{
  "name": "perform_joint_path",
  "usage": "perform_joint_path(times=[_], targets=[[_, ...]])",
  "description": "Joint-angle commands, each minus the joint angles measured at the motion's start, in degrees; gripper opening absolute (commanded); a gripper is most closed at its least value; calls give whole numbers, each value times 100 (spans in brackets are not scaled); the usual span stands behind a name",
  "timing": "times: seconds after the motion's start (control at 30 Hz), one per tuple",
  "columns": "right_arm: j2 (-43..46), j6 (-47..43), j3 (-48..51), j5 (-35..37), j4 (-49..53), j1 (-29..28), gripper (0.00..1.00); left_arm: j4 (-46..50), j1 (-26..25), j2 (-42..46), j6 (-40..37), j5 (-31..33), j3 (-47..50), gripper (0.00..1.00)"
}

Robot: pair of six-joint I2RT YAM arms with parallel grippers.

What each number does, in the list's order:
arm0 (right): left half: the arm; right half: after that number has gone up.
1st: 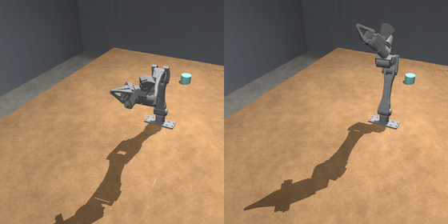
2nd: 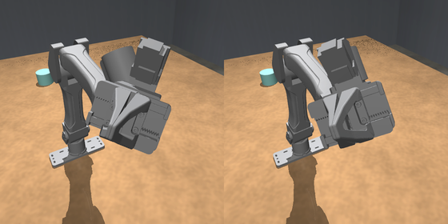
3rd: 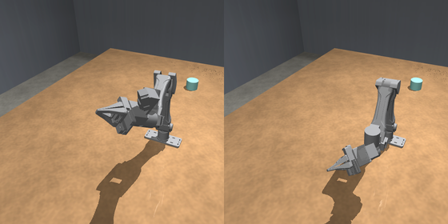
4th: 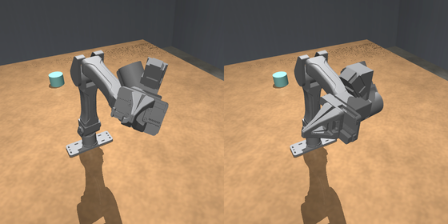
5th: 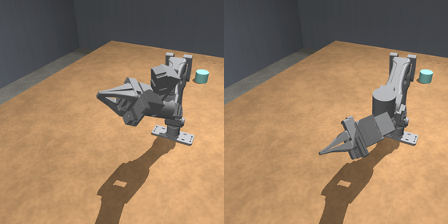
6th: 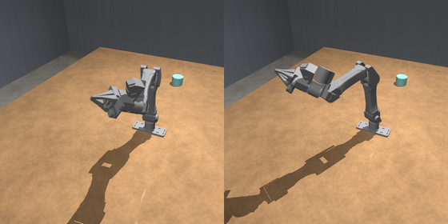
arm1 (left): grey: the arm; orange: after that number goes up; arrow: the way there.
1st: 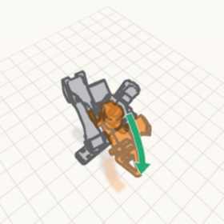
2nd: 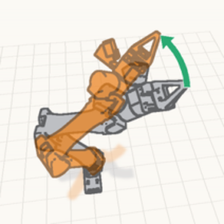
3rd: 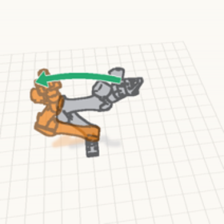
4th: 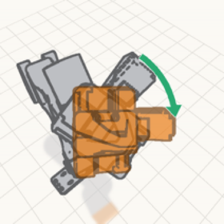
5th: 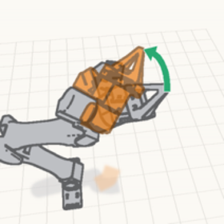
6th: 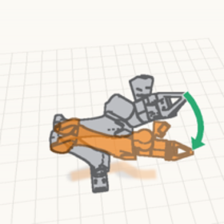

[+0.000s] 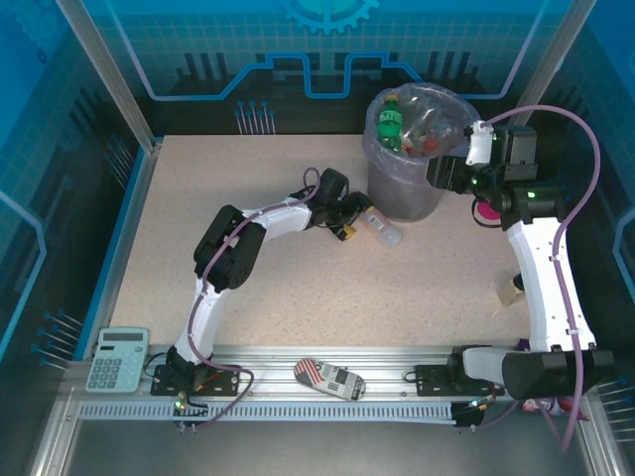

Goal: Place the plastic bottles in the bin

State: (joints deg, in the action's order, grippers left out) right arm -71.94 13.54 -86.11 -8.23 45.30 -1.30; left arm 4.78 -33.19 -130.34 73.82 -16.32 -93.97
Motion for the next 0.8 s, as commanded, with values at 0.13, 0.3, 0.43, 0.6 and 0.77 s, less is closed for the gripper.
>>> perform_joint_path(times=[0.13,0.3,0.43,0.6,0.77], targets=[[156,69,130,-109,-151,121,68,-28,-56,-356,308,10,-252,77],[222,70,200,-118,-134,145,68,-86,-86,-567,409,-15,-358,72],[305,70,253,-134,-98,220,68,-256,-87,-717,500,-22,-377,69],[404,94,358,-166,-73,286,68,-436,-84,-852,564,-79,-416,61],[428,161,424,-252,-89,307,68,-736,-41,-666,561,-76,-134,52]])
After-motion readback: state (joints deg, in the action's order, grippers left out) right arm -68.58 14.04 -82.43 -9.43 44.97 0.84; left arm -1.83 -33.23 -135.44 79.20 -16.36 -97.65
